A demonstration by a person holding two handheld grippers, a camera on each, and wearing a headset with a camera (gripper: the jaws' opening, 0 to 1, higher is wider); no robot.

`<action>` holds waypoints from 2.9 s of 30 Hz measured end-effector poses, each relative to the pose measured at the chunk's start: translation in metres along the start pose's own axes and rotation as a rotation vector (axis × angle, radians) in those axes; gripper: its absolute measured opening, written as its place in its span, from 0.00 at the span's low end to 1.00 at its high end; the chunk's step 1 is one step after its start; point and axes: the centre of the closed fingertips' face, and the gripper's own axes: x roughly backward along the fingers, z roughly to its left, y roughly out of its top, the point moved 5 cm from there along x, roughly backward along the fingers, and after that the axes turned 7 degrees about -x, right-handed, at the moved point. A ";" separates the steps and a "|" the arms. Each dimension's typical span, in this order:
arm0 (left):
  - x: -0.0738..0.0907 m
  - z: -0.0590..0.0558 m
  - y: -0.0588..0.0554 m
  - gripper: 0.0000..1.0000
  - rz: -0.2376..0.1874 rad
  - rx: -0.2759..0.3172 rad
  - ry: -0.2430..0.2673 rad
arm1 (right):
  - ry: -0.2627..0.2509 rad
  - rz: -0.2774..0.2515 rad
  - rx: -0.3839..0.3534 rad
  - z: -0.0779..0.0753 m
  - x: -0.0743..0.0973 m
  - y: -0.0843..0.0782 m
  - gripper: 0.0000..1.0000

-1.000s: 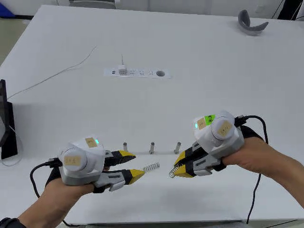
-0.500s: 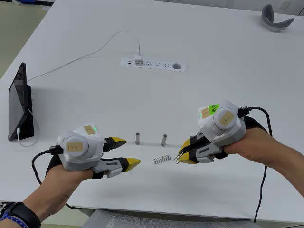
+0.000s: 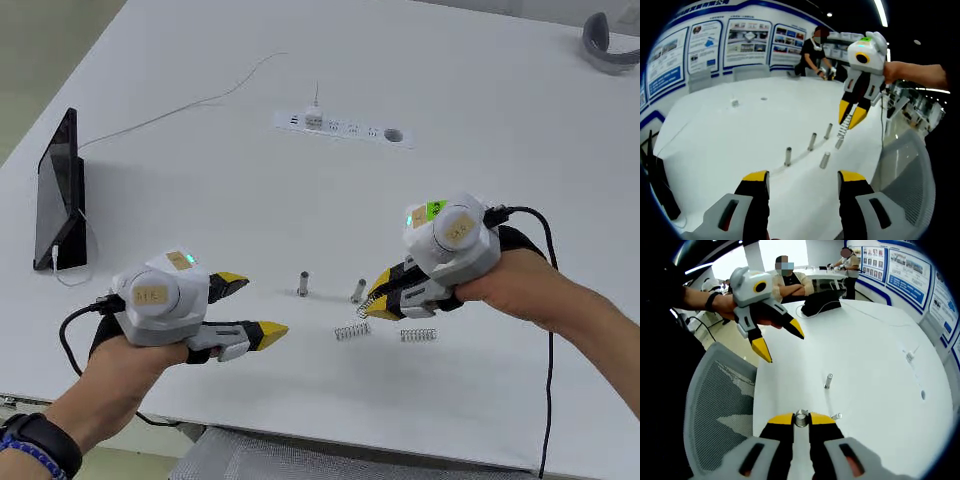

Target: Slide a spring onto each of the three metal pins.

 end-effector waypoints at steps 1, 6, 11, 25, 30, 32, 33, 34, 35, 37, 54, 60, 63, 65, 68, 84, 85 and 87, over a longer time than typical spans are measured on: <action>0.000 0.001 -0.001 0.57 0.000 0.006 0.004 | 0.000 0.000 0.004 -0.001 -0.001 0.002 0.12; 0.004 0.006 -0.005 0.59 0.001 0.026 0.017 | 0.000 0.015 0.022 -0.011 -0.011 0.011 0.12; 0.007 0.010 -0.008 0.61 -0.002 0.050 0.038 | 0.012 0.030 0.045 -0.018 -0.023 0.018 0.12; 0.012 0.009 -0.015 0.63 0.000 0.081 0.048 | 0.016 0.052 0.104 -0.040 -0.047 0.040 0.12; 0.013 0.007 -0.016 0.62 -0.005 0.093 0.049 | 0.023 0.059 0.117 -0.044 -0.055 0.046 0.12; 0.013 0.006 -0.017 0.62 -0.003 0.096 0.047 | 0.024 0.059 0.124 -0.046 -0.057 0.049 0.12; 0.013 0.006 -0.018 0.62 -0.003 0.097 0.046 | 0.023 0.058 0.126 -0.047 -0.058 0.050 0.12; 0.014 0.007 -0.019 0.62 -0.002 0.099 0.048 | 0.023 0.058 0.128 -0.047 -0.058 0.052 0.12; 0.015 0.007 -0.019 0.62 -0.001 0.101 0.049 | 0.024 0.059 0.130 -0.048 -0.059 0.053 0.12; 0.016 0.008 -0.020 0.62 -0.003 0.109 0.053 | 0.021 0.062 0.138 -0.050 -0.061 0.054 0.12; 0.023 0.011 -0.027 0.61 -0.002 0.137 0.073 | 0.044 0.093 0.169 -0.053 -0.076 0.057 0.12; 0.024 0.011 -0.028 0.61 -0.001 0.145 0.075 | 0.048 0.104 0.179 -0.052 -0.078 0.057 0.13; 0.023 0.011 -0.029 0.61 -0.001 0.146 0.073 | 0.048 0.113 0.185 -0.053 -0.080 0.055 0.13; 0.023 0.011 -0.029 0.61 -0.001 0.148 0.071 | 0.050 0.119 0.194 -0.053 -0.083 0.054 0.13; 0.023 0.011 -0.029 0.61 -0.001 0.149 0.072 | 0.050 0.132 0.207 -0.052 -0.086 0.052 0.13; 0.025 0.012 -0.031 0.60 0.000 0.155 0.079 | 0.053 0.165 0.250 -0.048 -0.101 0.050 0.13; 0.025 0.012 -0.031 0.60 -0.001 0.157 0.079 | 0.053 0.167 0.253 -0.048 -0.102 0.049 0.13; 0.025 0.012 -0.032 0.60 0.000 0.157 0.079 | 0.052 0.174 0.256 -0.050 -0.105 0.047 0.13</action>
